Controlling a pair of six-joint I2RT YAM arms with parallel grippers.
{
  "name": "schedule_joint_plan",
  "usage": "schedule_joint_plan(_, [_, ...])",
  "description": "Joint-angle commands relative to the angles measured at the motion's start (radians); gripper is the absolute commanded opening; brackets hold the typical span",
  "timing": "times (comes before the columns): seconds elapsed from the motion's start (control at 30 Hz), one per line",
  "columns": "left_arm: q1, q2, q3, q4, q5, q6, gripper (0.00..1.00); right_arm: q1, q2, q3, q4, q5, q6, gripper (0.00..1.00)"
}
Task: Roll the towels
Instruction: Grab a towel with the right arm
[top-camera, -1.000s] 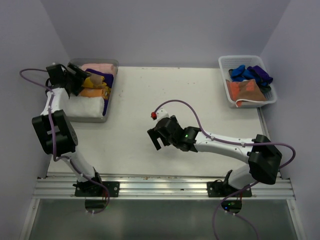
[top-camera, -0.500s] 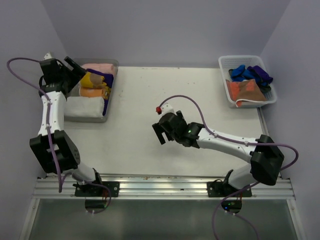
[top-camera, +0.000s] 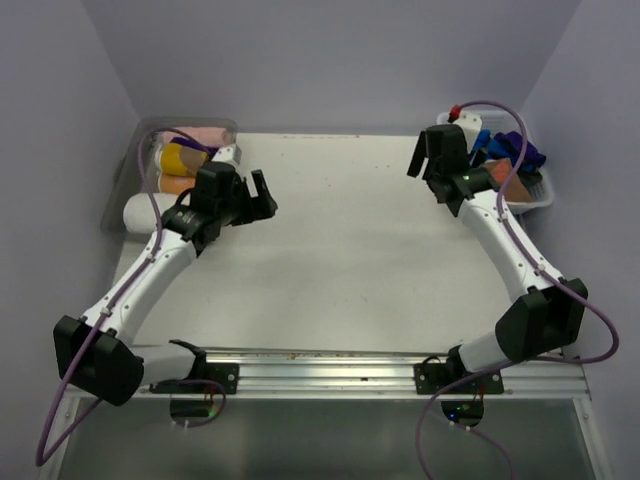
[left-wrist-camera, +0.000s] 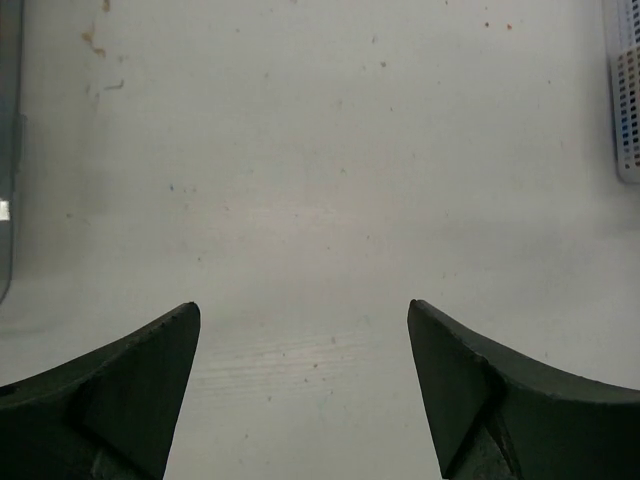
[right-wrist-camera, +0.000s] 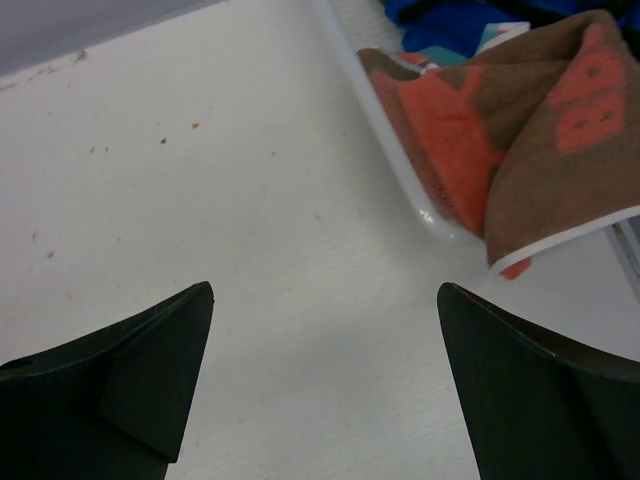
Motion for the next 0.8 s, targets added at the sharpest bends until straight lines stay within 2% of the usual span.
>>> schedule_joint_plan(0.0, [-0.056,-0.047,-0.069,0.020,-0.010,-0.051,0.88,-0.040,0.038,0.092,-0.069,0.119,0.038,0.98])
schedule_joint_plan(0.17, [-0.131,-0.047,-0.152,0.060,0.037,-0.070,0.88,-0.159,0.145,0.191,-0.135,0.280,-0.010,0.99])
schedule_joint_plan(0.37, [-0.180,-0.075,-0.207,0.069,0.065,-0.073,0.88,-0.319,0.274,0.261,-0.180,0.132,0.035,0.98])
schedule_joint_plan(0.4, [-0.180,-0.079,-0.210,0.070,0.063,-0.074,0.88,-0.356,0.289,0.261,-0.175,0.094,0.039,0.93])
schedule_joint_plan(0.47, [-0.182,-0.092,-0.222,0.070,0.063,-0.076,0.88,-0.376,0.288,0.250,-0.154,0.061,0.044,0.75])
schedule_joint_plan(0.5, [-0.180,-0.095,-0.224,0.072,0.062,-0.078,0.88,-0.391,0.285,0.244,-0.140,0.032,0.046,0.50])
schedule_joint_plan(0.53, [-0.182,-0.099,-0.227,0.072,0.065,-0.079,0.88,-0.399,0.283,0.244,-0.131,0.017,0.047,0.39])
schedule_joint_plan(0.57, [-0.182,-0.099,-0.227,0.070,0.063,-0.079,0.88,-0.405,0.279,0.247,-0.126,0.001,0.047,0.13])
schedule_joint_plan(0.6, [-0.180,-0.099,-0.225,0.070,0.063,-0.079,0.88,-0.408,0.267,0.267,-0.131,0.000,0.047,0.04])
schedule_joint_plan(0.63, [-0.180,-0.099,-0.222,0.067,0.062,-0.079,0.88,-0.408,0.256,0.282,-0.131,-0.005,0.043,0.00])
schedule_joint_plan(0.77, [-0.180,-0.101,-0.221,0.064,0.046,-0.073,0.88,-0.410,0.199,0.401,-0.129,-0.078,0.018,0.00])
